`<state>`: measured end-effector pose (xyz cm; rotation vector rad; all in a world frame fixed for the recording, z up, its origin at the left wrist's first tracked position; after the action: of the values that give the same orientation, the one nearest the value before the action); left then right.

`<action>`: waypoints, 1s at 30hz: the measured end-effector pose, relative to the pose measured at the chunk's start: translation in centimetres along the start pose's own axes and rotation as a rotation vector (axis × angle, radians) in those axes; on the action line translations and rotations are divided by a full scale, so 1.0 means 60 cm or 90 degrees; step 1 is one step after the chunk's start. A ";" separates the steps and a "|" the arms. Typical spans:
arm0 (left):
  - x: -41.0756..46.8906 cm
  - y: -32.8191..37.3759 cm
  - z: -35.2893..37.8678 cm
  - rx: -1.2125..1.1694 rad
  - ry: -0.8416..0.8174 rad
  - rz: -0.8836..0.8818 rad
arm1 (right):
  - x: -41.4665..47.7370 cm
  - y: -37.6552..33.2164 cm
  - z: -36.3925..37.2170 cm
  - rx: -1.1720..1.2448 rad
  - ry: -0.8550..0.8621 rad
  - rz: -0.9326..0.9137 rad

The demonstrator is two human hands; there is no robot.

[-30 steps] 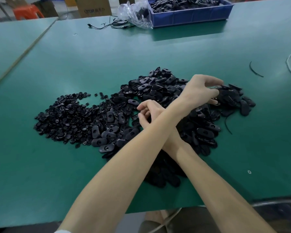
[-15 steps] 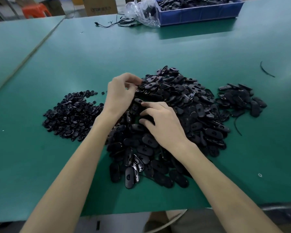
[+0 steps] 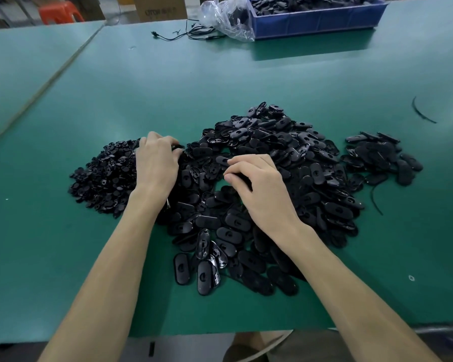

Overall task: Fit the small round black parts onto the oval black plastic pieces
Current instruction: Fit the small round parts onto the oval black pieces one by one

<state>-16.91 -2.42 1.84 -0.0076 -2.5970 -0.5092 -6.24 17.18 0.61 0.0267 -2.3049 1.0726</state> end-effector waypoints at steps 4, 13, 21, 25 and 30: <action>-0.003 0.004 -0.002 -0.021 0.027 -0.001 | 0.001 -0.001 -0.003 0.013 0.015 0.004; -0.006 0.009 -0.005 0.036 0.069 0.033 | 0.006 -0.003 -0.018 0.096 0.067 0.081; -0.016 0.038 -0.033 -0.257 0.109 -0.046 | 0.005 0.009 -0.028 0.185 0.132 0.194; -0.043 0.096 -0.018 -0.485 -0.038 -0.060 | 0.007 0.014 -0.031 0.181 0.156 0.207; -0.078 0.124 -0.001 -0.494 -0.086 -0.010 | 0.008 0.015 -0.029 0.134 0.138 0.220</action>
<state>-12.08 4.88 2.31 -0.2853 -2.3532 -1.5236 -5.99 19.13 1.12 -0.3987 -2.0362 1.4121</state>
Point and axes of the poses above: each hand's wrist, its own x-axis towards the middle knuckle, its own z-axis out of the palm, y = z × x, the point moved 5 cm from there along x, towards the middle knuckle, and after that the axes turned 15 degrees about y, right-handed, at the moved point
